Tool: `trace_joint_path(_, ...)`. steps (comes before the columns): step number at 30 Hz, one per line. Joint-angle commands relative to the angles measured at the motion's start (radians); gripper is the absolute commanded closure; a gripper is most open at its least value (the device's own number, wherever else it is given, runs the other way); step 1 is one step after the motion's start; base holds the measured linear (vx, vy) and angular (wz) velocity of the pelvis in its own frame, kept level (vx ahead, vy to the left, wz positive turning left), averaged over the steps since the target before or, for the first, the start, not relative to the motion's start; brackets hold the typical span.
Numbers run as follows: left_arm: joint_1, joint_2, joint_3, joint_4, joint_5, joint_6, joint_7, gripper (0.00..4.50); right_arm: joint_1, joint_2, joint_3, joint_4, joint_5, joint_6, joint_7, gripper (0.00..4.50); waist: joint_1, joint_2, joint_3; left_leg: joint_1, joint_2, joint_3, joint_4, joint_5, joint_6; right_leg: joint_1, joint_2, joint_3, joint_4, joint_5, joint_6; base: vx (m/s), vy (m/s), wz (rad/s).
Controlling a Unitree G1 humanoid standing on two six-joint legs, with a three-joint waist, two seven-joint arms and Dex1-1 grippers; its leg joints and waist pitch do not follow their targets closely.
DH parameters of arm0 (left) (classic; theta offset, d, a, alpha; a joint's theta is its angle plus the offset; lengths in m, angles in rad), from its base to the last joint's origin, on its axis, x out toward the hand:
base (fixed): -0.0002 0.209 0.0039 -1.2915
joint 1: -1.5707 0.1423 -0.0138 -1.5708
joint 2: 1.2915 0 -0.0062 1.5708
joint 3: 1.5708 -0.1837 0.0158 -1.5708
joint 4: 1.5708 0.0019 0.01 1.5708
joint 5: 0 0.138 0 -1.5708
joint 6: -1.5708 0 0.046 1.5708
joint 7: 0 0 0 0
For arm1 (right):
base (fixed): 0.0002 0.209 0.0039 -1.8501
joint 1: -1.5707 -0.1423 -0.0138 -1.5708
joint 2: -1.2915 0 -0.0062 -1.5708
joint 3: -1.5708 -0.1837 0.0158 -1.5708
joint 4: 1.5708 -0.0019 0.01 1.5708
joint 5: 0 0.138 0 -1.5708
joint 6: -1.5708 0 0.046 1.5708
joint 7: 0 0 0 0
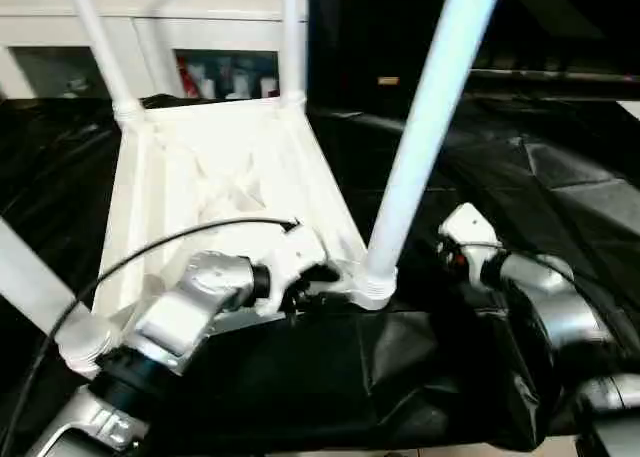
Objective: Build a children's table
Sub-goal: Rotate table base
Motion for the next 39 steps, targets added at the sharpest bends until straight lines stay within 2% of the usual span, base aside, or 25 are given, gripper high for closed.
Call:
trace_joint_path(1, -0.016, 0.018, -0.016, 0.011, 0.033, 0.005, 0.008, 3.03, 0.014, -0.019, 0.008, -0.063, 0.012, 0.024, 0.011, 0.63, 0.002, 0.000, -0.067, 0.011, 0.017, -0.012, -0.065, -0.276, 0.014, 0.047, -0.049, 0.040, -0.091, -0.281, -0.182, 0.000, 0.000, 0.00)
trace_joint_path(4, -0.019, 0.032, -0.025, 0.024, 0.061, -0.004, 0.011, 3.40, 0.036, -0.026, 0.010, -0.109, 0.010, 0.047, 0.016, 0.63, 0.005, 0.003, -0.063, 0.014, 0.017, -0.013, -0.067, -0.300, 0.010, 0.045, -0.049, 0.040, -0.096, -0.313, -0.171, 0.000, 0.000, 0.00)
trace_joint_path(8, -0.010, 0.048, 0.000, 0.017, 0.056, 0.001, 0.003, 3.65, 0.062, -0.031, 0.005, -0.169, 0.019, 0.081, 0.032, 0.63, 0.006, 0.001, -0.063, 0.013, 0.017, -0.015, -0.070, -0.308, 0.005, 0.046, -0.050, 0.040, -0.095, -0.318, -0.172, 0.000, 0.000, 0.00)
trace_joint_path(10, -0.007, 0.052, 0.004, 0.014, 0.055, 0.001, 0.003, 3.85, 0.067, -0.034, 0.007, -0.178, 0.024, 0.078, 0.044, 0.63, 0.004, 0.000, -0.062, 0.011, 0.017, -0.016, -0.071, -0.321, 0.004, 0.046, -0.052, 0.039, -0.098, -0.348, -0.161, 0.000, 0.000, 0.00)
trace_joint_path(14, 0.005, 0.058, 0.009, 0.007, 0.052, 0.003, -0.008, 4.07, 0.097, -0.051, 0.013, -0.251, 0.070, 0.093, 0.111, 0.63, 0.004, 0.000, -0.060, 0.013, 0.018, -0.017, -0.071, -0.334, 0.008, 0.043, -0.053, 0.039, -0.104, -0.398, -0.141, 0.000, 0.000, 0.00)
trace_joint_path(15, 0.006, 0.057, 0.010, 0.007, 0.049, 0.003, -0.010, 4.30, 0.102, -0.054, 0.013, -0.263, 0.079, 0.094, 0.124, 0.63, 0.004, -0.001, -0.060, 0.014, 0.017, -0.017, -0.071, -0.337, 0.010, 0.041, -0.053, 0.039, -0.106, -0.409, -0.136, 0.000, 0.000, 0.00)
trace_joint_path(18, 0.011, 0.049, 0.023, 0.013, 0.036, 0.001, -0.010, 4.47, 0.121, -0.062, 0.007, -0.315, 0.115, 0.103, 0.167, 0.63, 0.005, 0.000, -0.059, 0.015, 0.018, -0.018, -0.071, -0.341, 0.010, 0.039, -0.053, 0.038, -0.109, -0.423, -0.131, 0.000, 0.000, 0.00)
trace_joint_path(21, 0.016, 0.042, 0.038, 0.017, 0.019, -0.006, -0.008, 4.47, 0.131, -0.062, -0.005, -0.341, 0.146, 0.108, 0.189, 0.63, 0.004, -0.001, -0.060, 0.012, 0.019, -0.019, -0.073, -0.334, 0.012, 0.042, -0.053, 0.038, -0.106, -0.407, -0.131, 0.000, 0.000, 0.00)
trace_joint_path(23, 0.027, 0.036, 0.064, 0.031, -0.004, -0.031, -0.007, 4.47, 0.137, -0.054, -0.027, -0.366, 0.190, 0.127, 0.205, 0.63, 0.003, -0.001, -0.061, 0.011, 0.017, -0.018, -0.072, -0.325, 0.015, 0.042, -0.052, 0.038, -0.105, -0.386, -0.141, 0.000, 0.000, 0.00)
trace_joint_path(25, 0.043, 0.030, 0.101, 0.055, -0.032, -0.057, -0.003, 4.47, 0.141, -0.053, -0.031, -0.375, 0.200, 0.130, 0.208, 0.63, 0.002, -0.004, -0.061, 0.007, 0.015, -0.018, -0.070, -0.313, 0.021, 0.045, -0.053, 0.038, -0.103, -0.379, -0.141, 0.000, 0.000, 0.00)
trace_joint_path(26, 0.052, 0.028, 0.122, 0.065, -0.047, -0.073, -0.003, 4.47, 0.142, -0.052, -0.027, -0.373, 0.198, 0.127, 0.206, 0.63, -0.001, -0.006, -0.059, 0.001, 0.012, -0.018, -0.070, -0.304, 0.025, 0.047, -0.053, 0.036, -0.104, -0.400, -0.131, 0.000, 0.000, 0.00)
trace_joint_path(28, 0.070, 0.029, 0.167, 0.075, -0.081, -0.069, -0.002, 4.47, 0.142, -0.043, -0.024, -0.368, 0.198, 0.120, 0.200, 0.63, -0.005, -0.003, -0.061, 0.001, 0.008, -0.018, -0.067, -0.297, 0.023, 0.046, -0.057, 0.034, -0.112, -0.489, -0.097, 0.000, 0.000, 0.00)
trace_joint_path(30, 0.073, 0.035, 0.172, 0.075, -0.080, -0.059, -0.002, 4.47, 0.142, -0.041, -0.025, -0.371, 0.202, 0.122, 0.199, 0.63, -0.009, -0.002, -0.062, -0.001, 0.009, -0.020, -0.068, -0.283, 0.026, 0.045, -0.056, 0.033, -0.115, -0.498, -0.085, 0.000, 0.000, 0.00)
trace_joint_path(31, 0.085, 0.070, 0.164, 0.079, -0.055, -0.065, -0.004, 4.47, 0.137, -0.029, -0.025, -0.366, 0.201, 0.118, 0.185, 0.63, -0.011, -0.002, -0.062, -0.003, 0.008, -0.021, -0.068, -0.279, 0.026, 0.046, -0.056, 0.033, -0.113, -0.496, -0.083, 0.000, 0.000, 0.00)
trace_joint_path(33, 0.099, 0.090, 0.165, 0.076, -0.042, -0.083, -0.006, 4.47, 0.133, -0.014, -0.023, -0.356, 0.196, 0.106, 0.163, 0.63, -0.016, 0.005, -0.062, -0.006, 0.010, -0.027, -0.072, -0.281, 0.022, 0.047, -0.055, 0.030, -0.112, -0.482, -0.088, 0.000, 0.000, 0.00)
trace_joint_path(34, 0.103, 0.091, 0.167, 0.071, -0.043, -0.091, -0.008, 4.47, 0.131, -0.009, -0.022, -0.352, 0.194, 0.099, 0.154, 0.63, -0.017, 0.002, -0.063, -0.006, 0.010, -0.027, -0.072, -0.281, 0.022, 0.047, -0.055, 0.030, -0.111, -0.471, -0.091, 0.000, 0.000, 0.00)
trace_joint_path(36, 0.111, 0.087, 0.160, 0.050, -0.042, -0.132, -0.026, 4.47, 0.123, 0.007, -0.013, -0.339, 0.186, 0.097, 0.130, 0.63, -0.017, 0.005, -0.063, 0.002, 0.011, -0.025, -0.072, -0.288, 0.023, 0.042, -0.053, 0.032, -0.109, -0.440, -0.111, 0.000, 0.000, 0.00)
trace_joint_path(39, 0.114, 0.062, 0.153, 0.023, -0.059, -0.157, -0.055, 4.47, 0.107, 0.032, -0.007, -0.315, 0.181, 0.093, 0.107, 0.63, -0.017, 0.006, -0.066, 0.003, 0.014, -0.024, -0.073, -0.269, 0.027, 0.043, -0.052, 0.034, -0.102, -0.378, -0.142, 0.000, 0.000, 0.00)
